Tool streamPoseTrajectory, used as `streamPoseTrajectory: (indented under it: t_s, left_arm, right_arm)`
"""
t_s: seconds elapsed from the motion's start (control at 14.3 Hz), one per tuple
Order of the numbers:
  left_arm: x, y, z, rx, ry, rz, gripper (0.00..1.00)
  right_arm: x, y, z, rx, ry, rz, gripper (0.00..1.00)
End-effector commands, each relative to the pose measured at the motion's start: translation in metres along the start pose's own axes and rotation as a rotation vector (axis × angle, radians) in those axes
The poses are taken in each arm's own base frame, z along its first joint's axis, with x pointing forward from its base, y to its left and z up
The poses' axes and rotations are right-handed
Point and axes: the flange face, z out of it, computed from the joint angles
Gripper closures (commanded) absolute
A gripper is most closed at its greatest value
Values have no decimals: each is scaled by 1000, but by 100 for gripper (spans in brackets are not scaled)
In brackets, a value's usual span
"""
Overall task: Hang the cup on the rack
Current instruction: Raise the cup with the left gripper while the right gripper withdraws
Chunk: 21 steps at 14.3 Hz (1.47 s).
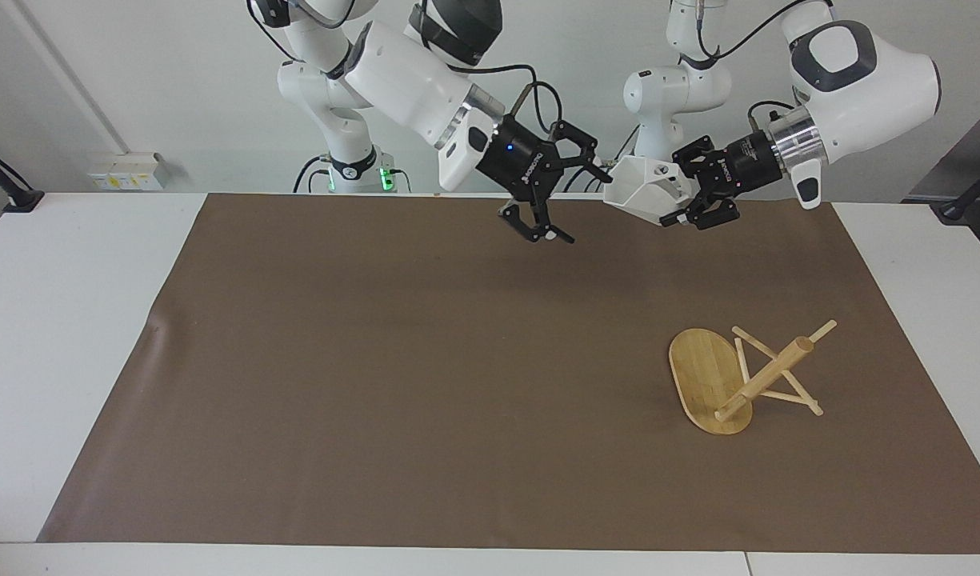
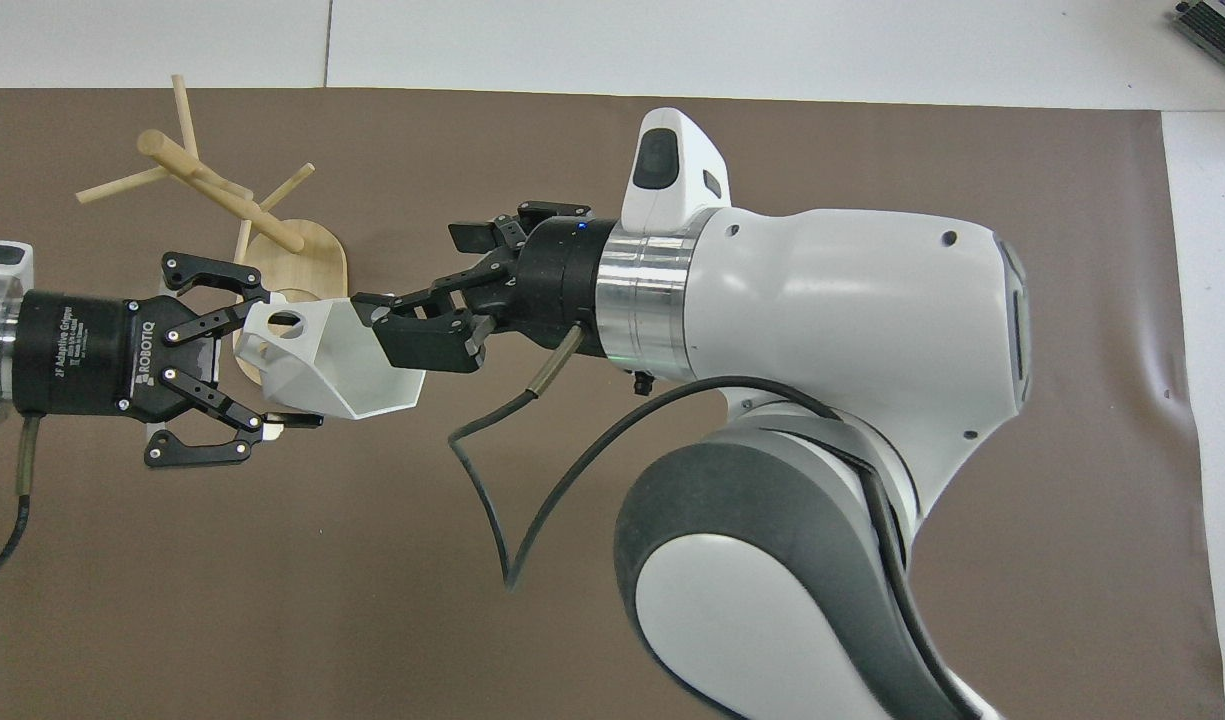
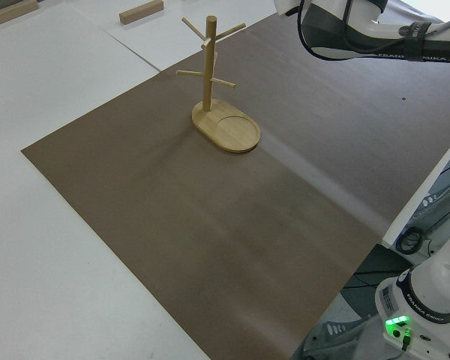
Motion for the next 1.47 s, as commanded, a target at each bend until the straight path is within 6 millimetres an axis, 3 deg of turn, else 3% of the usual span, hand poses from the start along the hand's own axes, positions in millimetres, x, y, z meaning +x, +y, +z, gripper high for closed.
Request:
streamPoseTrajectory:
  t_s: [0.0, 0.28, 0.63, 0.77, 1.05, 1.4]
  left_arm:
    - [6, -6, 1, -28, 119, -114, 100]
    - [14, 8, 2, -189, 146, -343, 100]
    - [30, 8, 39, -337, 138, -466, 100]
    - [36, 12, 43, -380, 130, -507, 100]
    - [46, 25, 42, -472, 109, -544, 100]
    - [63, 47, 50, -530, 103, -583, 100]
  right_arm:
    - [-1, 26, -26, -73, -50, 71, 0]
    - [-10, 86, -65, -306, -184, 151, 0]
    - [-36, 148, -117, -518, -367, 283, 0]
    - [-51, 168, -138, -568, -418, 349, 0]
    - [-75, 177, -148, -692, -475, 433, 0]
    - [-100, 204, -182, -811, -585, 479, 0]
